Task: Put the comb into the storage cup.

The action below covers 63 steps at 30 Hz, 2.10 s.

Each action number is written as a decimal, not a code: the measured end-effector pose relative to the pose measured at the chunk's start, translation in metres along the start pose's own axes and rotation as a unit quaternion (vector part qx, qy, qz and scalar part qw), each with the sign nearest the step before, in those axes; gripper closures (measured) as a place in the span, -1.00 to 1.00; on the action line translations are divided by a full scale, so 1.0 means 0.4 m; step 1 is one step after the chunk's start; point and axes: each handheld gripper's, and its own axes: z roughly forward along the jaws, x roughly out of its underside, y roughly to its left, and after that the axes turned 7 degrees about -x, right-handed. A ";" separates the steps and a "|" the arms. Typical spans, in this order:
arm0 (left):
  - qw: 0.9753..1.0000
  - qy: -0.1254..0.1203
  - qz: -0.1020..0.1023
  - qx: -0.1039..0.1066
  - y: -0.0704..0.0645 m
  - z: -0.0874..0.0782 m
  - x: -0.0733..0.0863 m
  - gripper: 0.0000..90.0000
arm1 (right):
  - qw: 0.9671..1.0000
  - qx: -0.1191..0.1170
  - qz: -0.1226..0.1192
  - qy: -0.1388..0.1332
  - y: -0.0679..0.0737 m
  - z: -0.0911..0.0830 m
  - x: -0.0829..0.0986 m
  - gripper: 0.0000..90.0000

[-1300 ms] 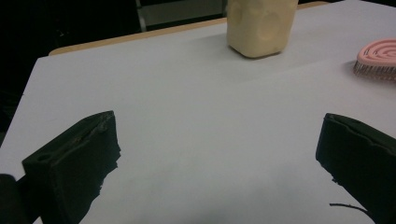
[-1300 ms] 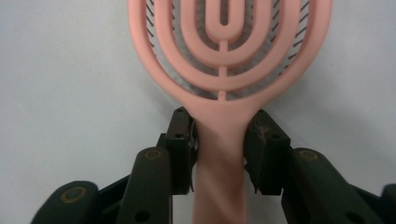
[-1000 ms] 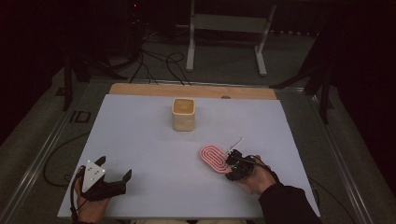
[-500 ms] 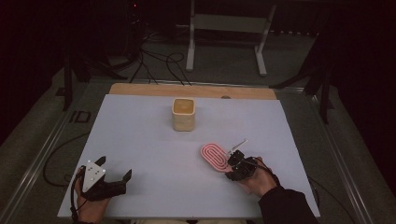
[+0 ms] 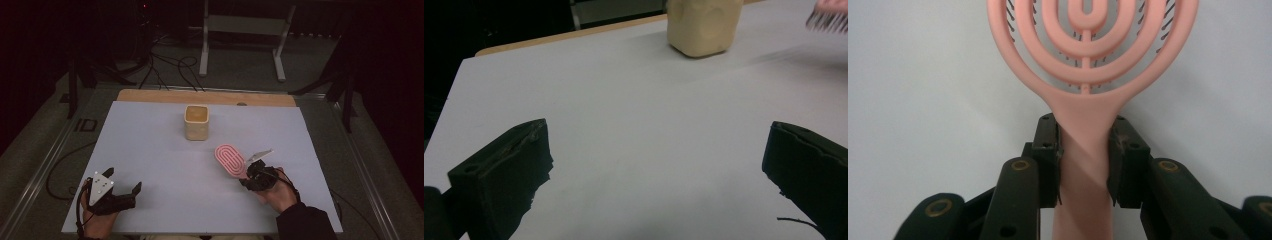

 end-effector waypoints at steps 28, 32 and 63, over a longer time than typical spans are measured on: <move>1.000 0.011 0.011 0.003 -0.013 0.009 -0.003 -1.00 | 0.988 0.010 -0.021 -0.153 0.012 -0.041 -0.001 0.55; 1.000 0.015 0.012 0.003 -0.016 0.011 -0.004 -1.00 | 0.986 0.011 -0.021 -0.163 0.014 -0.042 -0.001 0.55; 0.998 0.005 -0.002 0.064 -0.081 0.018 -0.120 -1.00 | 0.980 0.002 -0.052 -0.190 0.054 -0.047 -0.046 0.55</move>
